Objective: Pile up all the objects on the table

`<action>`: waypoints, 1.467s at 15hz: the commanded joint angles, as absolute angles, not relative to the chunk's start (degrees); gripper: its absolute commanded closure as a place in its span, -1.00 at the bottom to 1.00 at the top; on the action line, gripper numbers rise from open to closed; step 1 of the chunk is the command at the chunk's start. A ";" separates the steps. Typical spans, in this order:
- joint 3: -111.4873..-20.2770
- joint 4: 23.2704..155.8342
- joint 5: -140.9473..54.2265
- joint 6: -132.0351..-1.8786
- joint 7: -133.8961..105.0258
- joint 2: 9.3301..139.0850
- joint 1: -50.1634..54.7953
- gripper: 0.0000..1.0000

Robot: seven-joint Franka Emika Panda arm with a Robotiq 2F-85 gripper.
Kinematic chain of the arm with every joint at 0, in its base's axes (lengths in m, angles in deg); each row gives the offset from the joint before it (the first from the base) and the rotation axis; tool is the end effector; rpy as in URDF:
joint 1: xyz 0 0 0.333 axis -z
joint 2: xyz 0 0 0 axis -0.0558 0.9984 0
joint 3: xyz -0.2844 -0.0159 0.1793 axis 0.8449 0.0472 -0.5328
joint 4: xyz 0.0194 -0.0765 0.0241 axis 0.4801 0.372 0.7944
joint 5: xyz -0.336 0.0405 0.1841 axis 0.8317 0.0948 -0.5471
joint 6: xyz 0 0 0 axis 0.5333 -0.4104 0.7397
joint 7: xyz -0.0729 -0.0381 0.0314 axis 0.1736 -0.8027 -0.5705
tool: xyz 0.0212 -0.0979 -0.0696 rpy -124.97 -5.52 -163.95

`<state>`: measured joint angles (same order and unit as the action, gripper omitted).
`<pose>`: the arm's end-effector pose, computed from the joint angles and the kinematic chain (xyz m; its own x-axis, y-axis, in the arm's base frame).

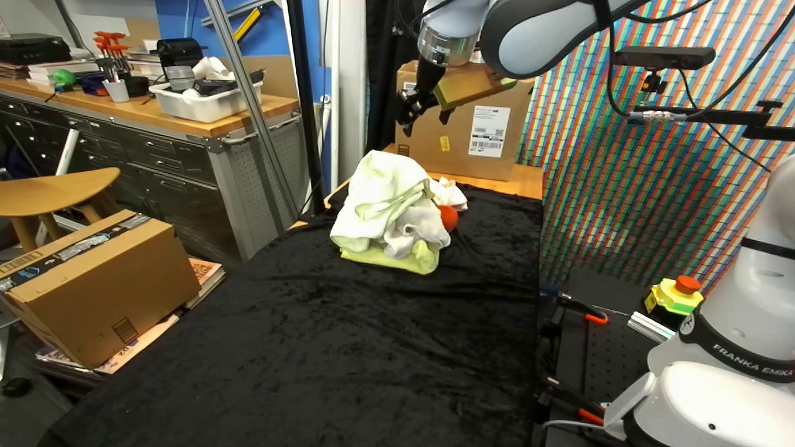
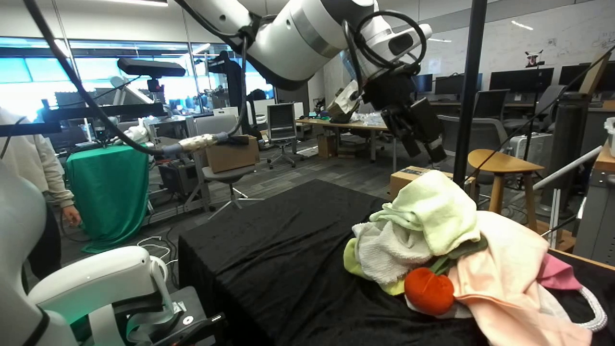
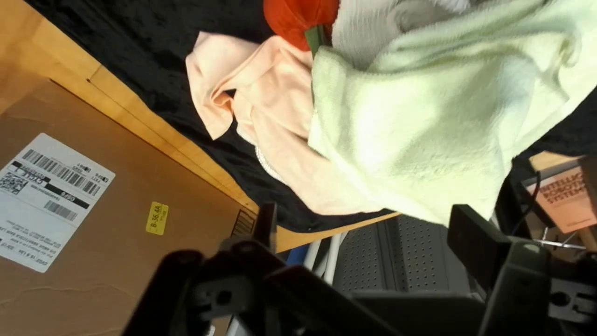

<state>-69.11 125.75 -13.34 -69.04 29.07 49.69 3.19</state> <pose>0.5199 -0.0174 0.4674 0.8033 -0.3712 0.4658 -0.4966 -0.8492 0.1797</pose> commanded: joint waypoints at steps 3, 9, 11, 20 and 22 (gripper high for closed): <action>-72.51 131.17 -30.80 -59.17 7.98 39.39 0.21 -1.00; -74.12 135.31 -43.66 -43.10 -8.55 26.22 -3.30 -1.00; -74.24 137.12 -44.63 -40.01 -10.72 21.55 -3.64 -1.00; -72.88 149.72 -44.04 -42.49 -17.90 3.70 -3.64 -1.00; -72.38 152.83 -43.30 -45.74 -19.67 1.10 -3.66 -1.00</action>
<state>-73.27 147.40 -43.38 -40.67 -16.47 7.03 -3.65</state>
